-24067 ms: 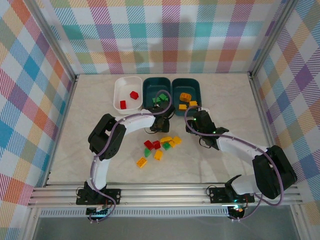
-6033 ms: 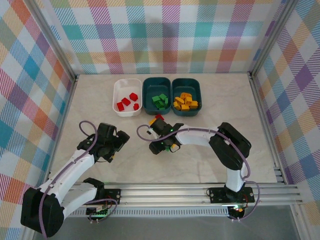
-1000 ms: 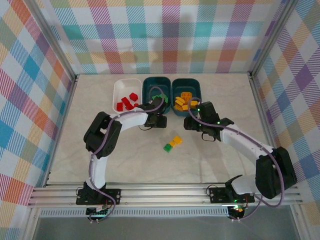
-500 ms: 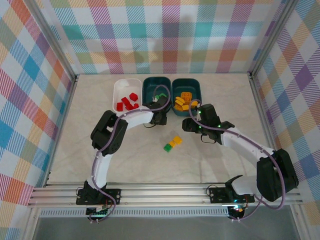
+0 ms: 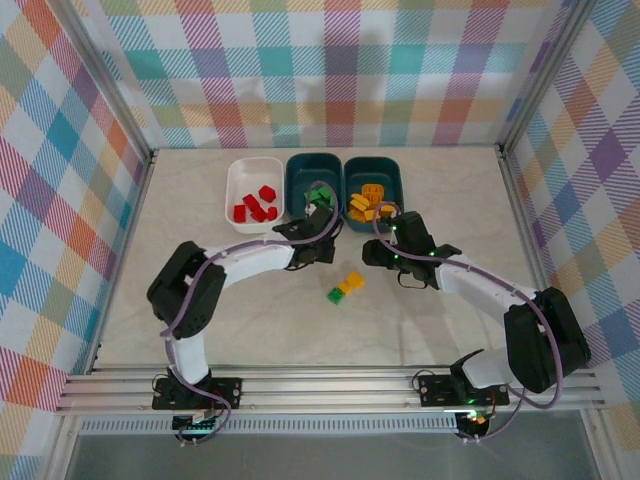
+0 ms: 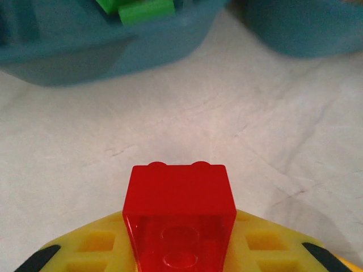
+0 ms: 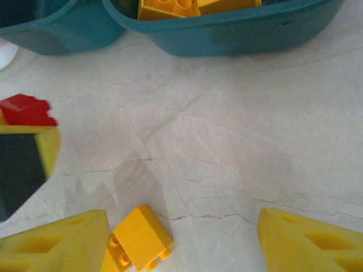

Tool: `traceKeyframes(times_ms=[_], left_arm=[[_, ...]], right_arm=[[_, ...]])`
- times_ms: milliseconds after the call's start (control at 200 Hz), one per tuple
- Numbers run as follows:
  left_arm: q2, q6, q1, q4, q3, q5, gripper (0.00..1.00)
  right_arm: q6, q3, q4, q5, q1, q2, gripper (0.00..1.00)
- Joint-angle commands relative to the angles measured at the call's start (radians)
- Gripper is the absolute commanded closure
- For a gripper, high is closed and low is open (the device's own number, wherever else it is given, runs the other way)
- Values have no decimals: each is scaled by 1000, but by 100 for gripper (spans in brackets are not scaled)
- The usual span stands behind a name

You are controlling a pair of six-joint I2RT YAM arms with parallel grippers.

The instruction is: Sort the legos into containers by color

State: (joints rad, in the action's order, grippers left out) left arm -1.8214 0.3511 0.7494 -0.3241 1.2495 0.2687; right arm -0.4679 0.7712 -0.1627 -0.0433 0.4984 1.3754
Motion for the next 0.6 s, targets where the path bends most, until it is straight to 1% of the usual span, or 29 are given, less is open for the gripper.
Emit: traceKeyframes(times_ms=[0,60,115,180,230,275,305,390,435,475,560,595], left_arm=[[84,23,-42,-63,10,46,69],[85,49,-113,-125,48,41,69],[56,92,-211,-201,102,18,68],[-12,136,-326,-290,192,-55,68],[-72,162,-396,-342,258,-101,68],[-123,169,-442,-372,314,-150,67],[-158,170,-470,-395,357,-171,65],[-248,160,-511,-449,475,-207,62],[-295,150,-523,-484,551,-211,57],[-334,141,-530,-513,609,-222,51],[-382,139,-543,-564,696,-217,27],[-379,143,-547,-557,698,-231,21]], right_arm=[[-15,-10,32,9,9,17,30],[-15,-9,38,19,16,20,31],[-18,-5,43,34,27,28,30],[-15,10,40,43,62,47,30],[4,35,24,35,101,68,30],[31,68,-10,31,136,92,29],[49,93,-40,31,157,110,29],[100,158,-121,6,224,158,29],[123,178,-146,-11,260,179,29],[146,191,-161,-26,290,196,29],[184,234,-204,-88,349,239,31],[197,251,-223,-102,368,263,32]])
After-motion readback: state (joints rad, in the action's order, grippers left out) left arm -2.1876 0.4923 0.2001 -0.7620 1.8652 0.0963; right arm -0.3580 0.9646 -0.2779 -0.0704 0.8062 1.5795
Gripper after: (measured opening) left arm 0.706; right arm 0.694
